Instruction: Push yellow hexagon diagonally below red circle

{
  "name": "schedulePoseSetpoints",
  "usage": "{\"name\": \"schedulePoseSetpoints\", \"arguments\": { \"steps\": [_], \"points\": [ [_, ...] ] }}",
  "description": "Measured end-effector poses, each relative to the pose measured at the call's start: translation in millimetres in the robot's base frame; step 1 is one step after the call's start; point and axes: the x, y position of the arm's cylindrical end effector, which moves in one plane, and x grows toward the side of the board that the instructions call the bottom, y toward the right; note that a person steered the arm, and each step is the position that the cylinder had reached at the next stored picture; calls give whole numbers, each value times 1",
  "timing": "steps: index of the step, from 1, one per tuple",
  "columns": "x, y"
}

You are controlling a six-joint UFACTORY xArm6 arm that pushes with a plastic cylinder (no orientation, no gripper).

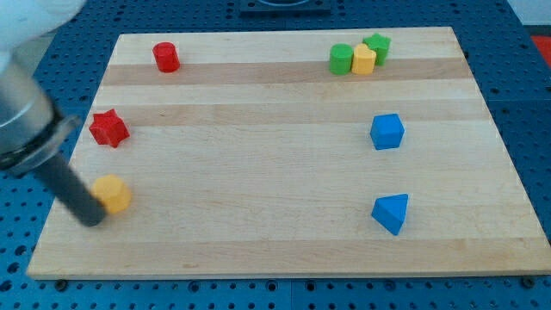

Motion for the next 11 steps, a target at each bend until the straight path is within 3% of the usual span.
{"name": "schedulePoseSetpoints", "arguments": {
  "steps": [2,3,4,5,9,11],
  "points": [
    [-80,58],
    [-80,11],
    [-52,-11],
    [-68,-27],
    [-142,31],
    [-184,25]
  ]
}}
